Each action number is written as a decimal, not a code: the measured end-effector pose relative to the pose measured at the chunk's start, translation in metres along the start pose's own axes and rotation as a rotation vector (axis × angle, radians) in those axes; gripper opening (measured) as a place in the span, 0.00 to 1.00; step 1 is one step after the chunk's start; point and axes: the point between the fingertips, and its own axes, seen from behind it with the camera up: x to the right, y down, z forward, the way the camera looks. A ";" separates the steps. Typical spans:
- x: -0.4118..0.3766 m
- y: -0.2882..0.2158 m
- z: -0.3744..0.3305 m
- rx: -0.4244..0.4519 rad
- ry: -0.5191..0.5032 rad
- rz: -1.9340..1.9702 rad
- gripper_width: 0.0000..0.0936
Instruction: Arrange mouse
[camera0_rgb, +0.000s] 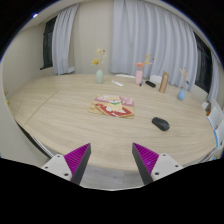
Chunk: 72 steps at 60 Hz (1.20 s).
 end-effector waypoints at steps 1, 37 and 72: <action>0.001 0.001 0.000 -0.001 0.002 -0.003 0.91; 0.175 0.031 -0.007 -0.017 0.193 0.072 0.91; 0.245 0.033 0.071 -0.041 0.168 0.118 0.91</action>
